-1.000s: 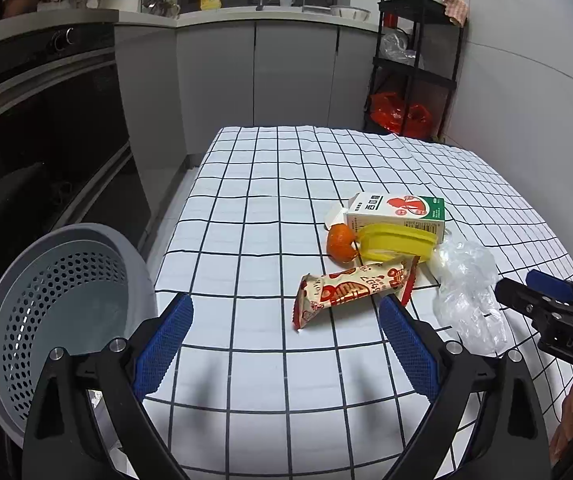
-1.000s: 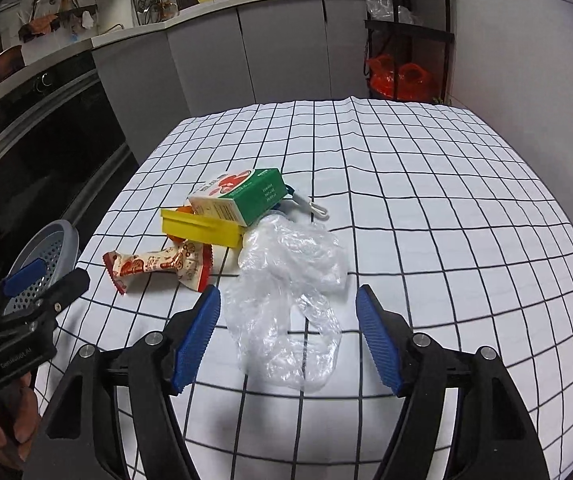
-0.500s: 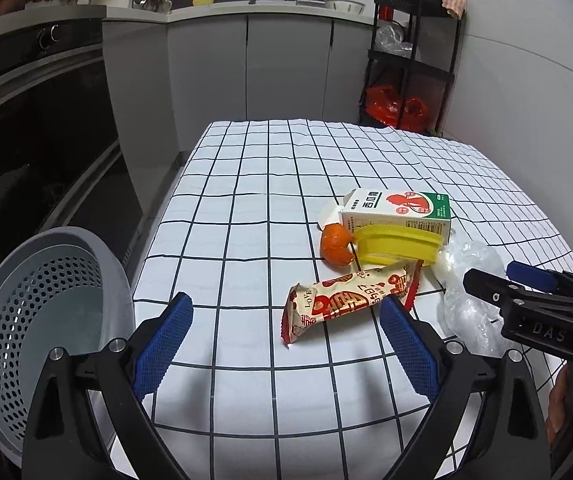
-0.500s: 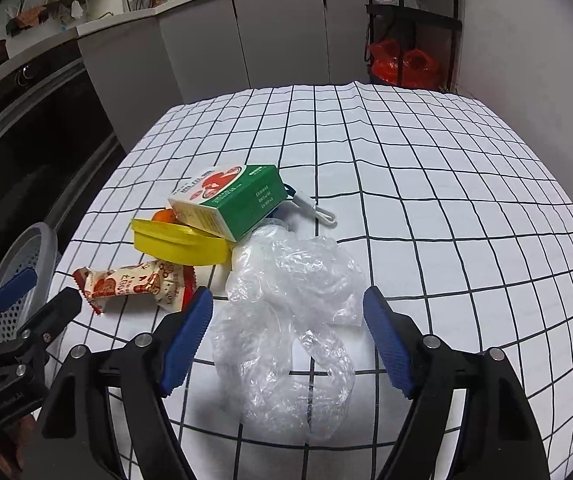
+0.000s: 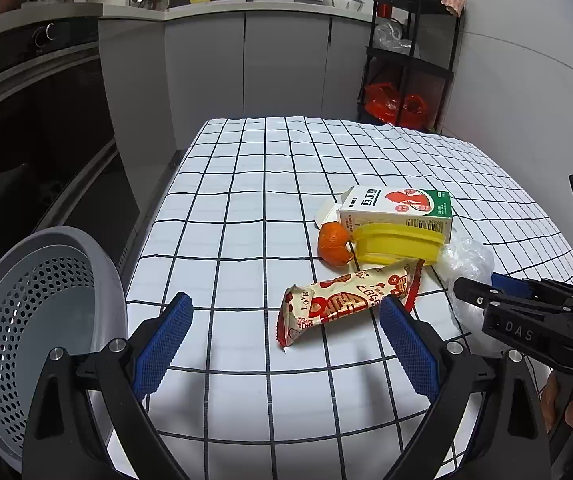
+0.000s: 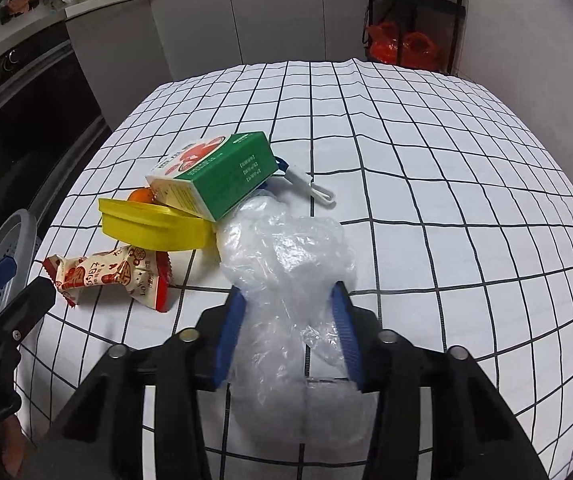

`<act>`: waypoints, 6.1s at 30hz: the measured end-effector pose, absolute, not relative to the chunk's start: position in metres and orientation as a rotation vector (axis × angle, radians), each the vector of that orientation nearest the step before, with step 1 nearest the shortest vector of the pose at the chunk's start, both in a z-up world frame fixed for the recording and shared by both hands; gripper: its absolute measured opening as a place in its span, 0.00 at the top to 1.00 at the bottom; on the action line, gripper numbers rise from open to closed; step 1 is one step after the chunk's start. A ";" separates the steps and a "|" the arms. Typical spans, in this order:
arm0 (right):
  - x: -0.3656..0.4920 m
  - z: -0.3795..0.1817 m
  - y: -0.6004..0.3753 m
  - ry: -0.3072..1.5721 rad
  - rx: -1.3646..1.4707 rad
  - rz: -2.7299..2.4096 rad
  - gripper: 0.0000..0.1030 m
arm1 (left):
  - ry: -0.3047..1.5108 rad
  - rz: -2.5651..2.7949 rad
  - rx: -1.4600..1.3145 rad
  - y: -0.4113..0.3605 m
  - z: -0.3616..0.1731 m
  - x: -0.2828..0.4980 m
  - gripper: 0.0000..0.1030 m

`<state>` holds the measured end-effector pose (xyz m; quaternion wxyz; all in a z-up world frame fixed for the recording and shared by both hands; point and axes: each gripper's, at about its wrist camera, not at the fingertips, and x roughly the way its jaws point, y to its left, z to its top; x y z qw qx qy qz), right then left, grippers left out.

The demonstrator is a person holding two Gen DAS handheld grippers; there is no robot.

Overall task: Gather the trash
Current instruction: 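Lower the right gripper onto the clear plastic bag and close on it, then grasp the red-and-white snack wrapper with the left gripper while the right gripper lifts the bag, then carry the wrapper in the left gripper and bag in the right over the basket, then open the left gripper to drop the wrapper while the right gripper releases the bag, then move both grippers back over the table toward the yellow lid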

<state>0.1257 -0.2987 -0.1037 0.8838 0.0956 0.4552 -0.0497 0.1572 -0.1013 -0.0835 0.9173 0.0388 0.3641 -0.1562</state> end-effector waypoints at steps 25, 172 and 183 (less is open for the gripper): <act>0.075 -0.068 -0.315 0.860 0.383 -0.069 0.78 | 0.778 -0.430 0.194 -0.100 -0.092 0.159 0.10; 0.150 -0.059 -0.035 0.830 0.243 0.505 0.44 | 0.767 0.195 -0.078 0.162 -0.060 0.121 0.37; 0.137 -0.055 -0.073 0.797 0.269 0.414 0.37 | 0.725 0.124 -0.022 0.127 -0.053 0.117 0.26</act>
